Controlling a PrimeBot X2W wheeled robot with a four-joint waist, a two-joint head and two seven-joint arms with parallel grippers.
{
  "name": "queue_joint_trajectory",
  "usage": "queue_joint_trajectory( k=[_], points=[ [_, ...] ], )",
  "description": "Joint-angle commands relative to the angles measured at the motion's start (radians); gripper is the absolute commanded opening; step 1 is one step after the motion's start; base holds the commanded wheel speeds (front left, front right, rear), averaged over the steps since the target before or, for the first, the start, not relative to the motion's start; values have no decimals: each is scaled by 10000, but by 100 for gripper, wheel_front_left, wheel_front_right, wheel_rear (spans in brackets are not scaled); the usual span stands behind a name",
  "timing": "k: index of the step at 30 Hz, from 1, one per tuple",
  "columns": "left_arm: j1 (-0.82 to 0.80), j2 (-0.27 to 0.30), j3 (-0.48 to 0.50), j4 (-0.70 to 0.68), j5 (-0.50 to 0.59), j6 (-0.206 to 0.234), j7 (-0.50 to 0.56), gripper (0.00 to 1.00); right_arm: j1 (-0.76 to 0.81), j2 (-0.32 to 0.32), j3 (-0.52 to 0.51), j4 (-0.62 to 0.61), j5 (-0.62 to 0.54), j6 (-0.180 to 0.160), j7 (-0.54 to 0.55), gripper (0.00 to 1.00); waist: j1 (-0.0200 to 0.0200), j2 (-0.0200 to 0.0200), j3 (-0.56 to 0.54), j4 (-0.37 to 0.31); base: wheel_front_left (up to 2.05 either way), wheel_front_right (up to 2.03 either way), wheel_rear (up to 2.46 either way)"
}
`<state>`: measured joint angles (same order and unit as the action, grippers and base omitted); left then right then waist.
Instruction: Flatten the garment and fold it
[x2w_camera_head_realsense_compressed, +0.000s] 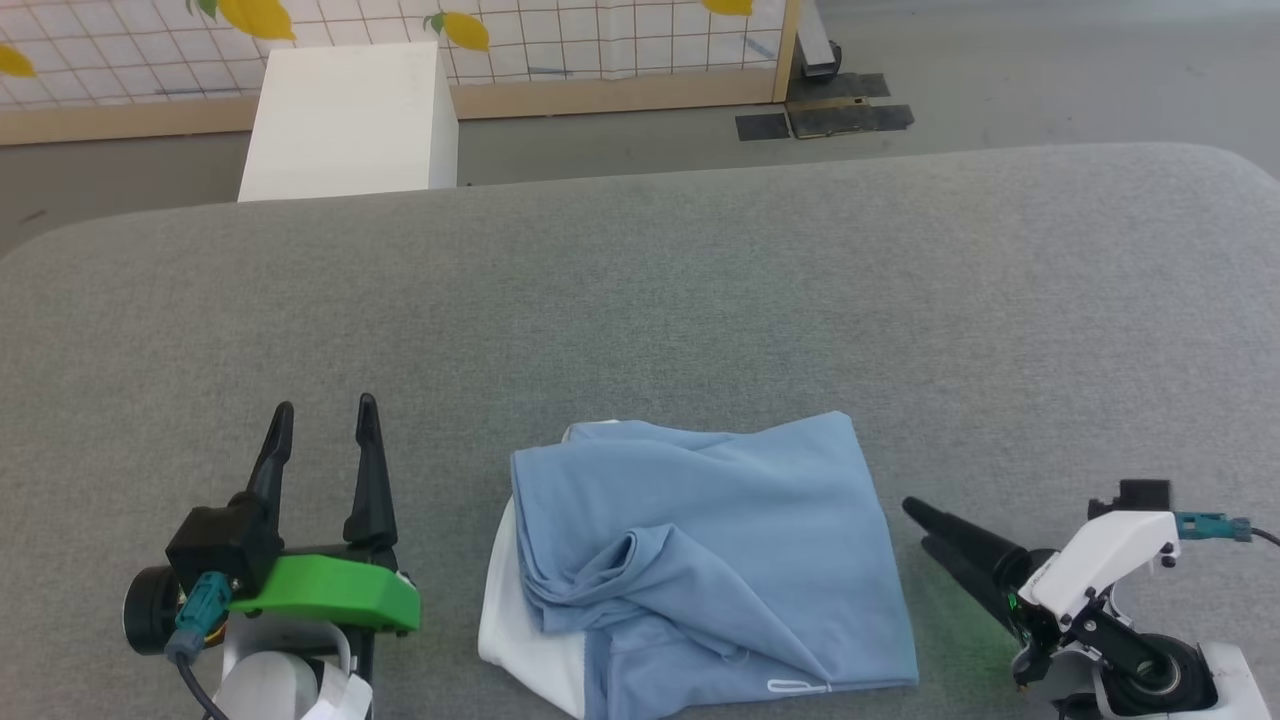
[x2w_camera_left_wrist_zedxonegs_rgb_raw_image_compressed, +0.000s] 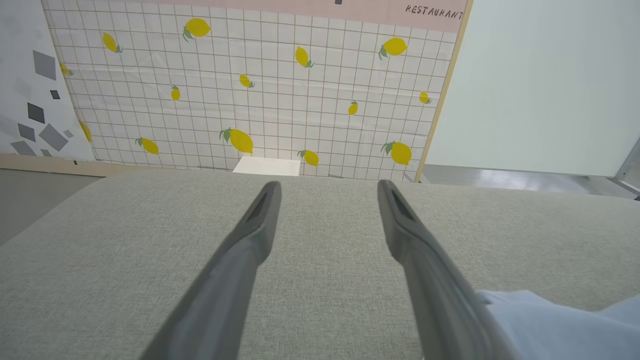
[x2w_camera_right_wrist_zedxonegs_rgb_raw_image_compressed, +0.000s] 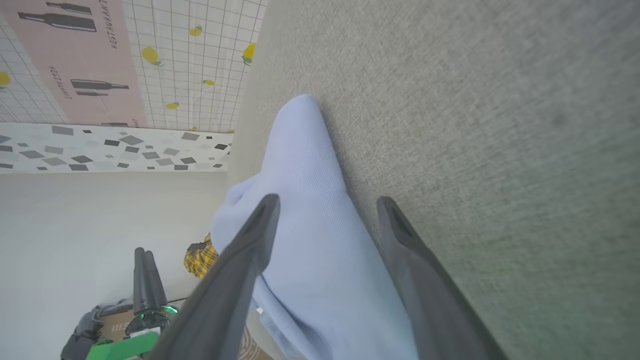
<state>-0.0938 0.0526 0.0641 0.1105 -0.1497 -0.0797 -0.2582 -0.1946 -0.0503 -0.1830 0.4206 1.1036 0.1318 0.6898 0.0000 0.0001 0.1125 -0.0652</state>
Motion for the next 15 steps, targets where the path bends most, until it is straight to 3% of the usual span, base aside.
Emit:
queue_joint_trajectory(
  k=[1, 8, 15],
  points=[
    [-64, -24, 4, -31, 69, -76, -36, 100, -299, 0, -111, 216, 174, -11, 393, 100, 0, -1, 46, 63, 0, 0, 0],
    [-142, -24, -1, -4, 49, -92, -36, 100, -793, 0, -101, 1233, -43, -11, 1862, 100, 0, -1, 180, 286, 0, 0, 0],
    [-201, -24, -37, 23, 15, -87, -36, 100, -1154, 0, 819, 1722, -475, -11, 2087, 100, 0, -1, 255, 467, 0, 0, 0]
  ],
)
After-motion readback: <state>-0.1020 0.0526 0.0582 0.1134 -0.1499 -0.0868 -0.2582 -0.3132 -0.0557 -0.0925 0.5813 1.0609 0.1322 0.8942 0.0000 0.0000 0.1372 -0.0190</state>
